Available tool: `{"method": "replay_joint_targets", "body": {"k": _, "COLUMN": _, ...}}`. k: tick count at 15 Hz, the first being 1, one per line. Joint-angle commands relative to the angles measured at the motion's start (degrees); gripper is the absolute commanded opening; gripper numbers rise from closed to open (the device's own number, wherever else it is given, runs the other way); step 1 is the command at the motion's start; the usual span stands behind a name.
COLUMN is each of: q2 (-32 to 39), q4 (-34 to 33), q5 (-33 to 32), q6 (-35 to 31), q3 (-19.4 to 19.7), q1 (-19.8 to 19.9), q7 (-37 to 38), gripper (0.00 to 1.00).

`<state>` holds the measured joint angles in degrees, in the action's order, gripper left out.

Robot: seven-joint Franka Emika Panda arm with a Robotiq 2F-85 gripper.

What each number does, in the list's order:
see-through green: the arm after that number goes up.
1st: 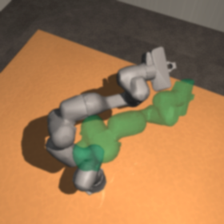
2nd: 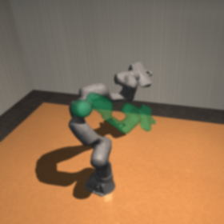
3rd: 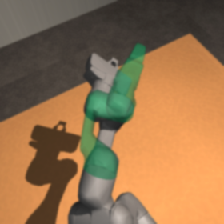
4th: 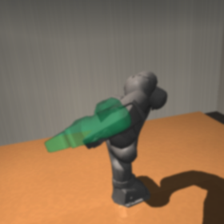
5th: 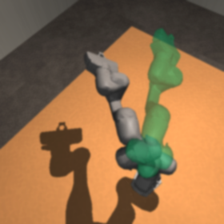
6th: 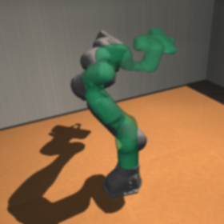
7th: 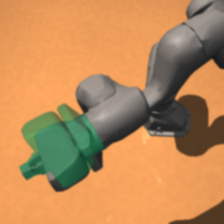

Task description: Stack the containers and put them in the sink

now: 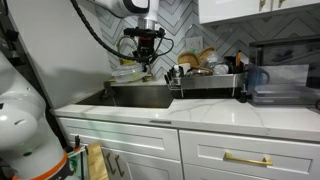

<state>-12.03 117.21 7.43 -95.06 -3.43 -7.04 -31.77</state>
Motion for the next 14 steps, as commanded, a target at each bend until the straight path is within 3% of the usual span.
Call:
{"method": "replay_joint_targets", "body": {"k": 1, "q2": 0.04, "q4": -0.12, "q5": -0.05, "q6": 0.08, "q3": 0.24, "q1": -0.25, "q7": 0.07, "gripper": 0.07}}
{"method": "replay_joint_targets", "body": {"k": 2, "q2": 0.04, "q4": -0.14, "q5": -0.05, "q6": 0.08, "q3": 0.24, "q1": -0.25, "q7": 0.07, "gripper": 0.02}}
{"method": "replay_joint_targets", "body": {"k": 5, "q2": 1.35, "q4": 1.48, "q5": -0.43, "q6": -5.94, "q3": -1.87, "q1": -2.21, "q7": -2.71, "gripper": 0.02}}
{"method": "replay_joint_targets", "body": {"k": 10, "q2": 6.68, "q4": 6.13, "q5": 1.95, "q6": -23.83, "q3": -5.63, "q1": -4.89, "q7": 1.27, "gripper": 0.02}}
{"method": "replay_joint_targets", "body": {"k": 14, "q2": 11.98, "q4": 7.71, "q5": 5.02, "q6": -36.03, "q3": -7.88, "q1": -6.54, "q7": -2.98, "gripper": 0.02}}
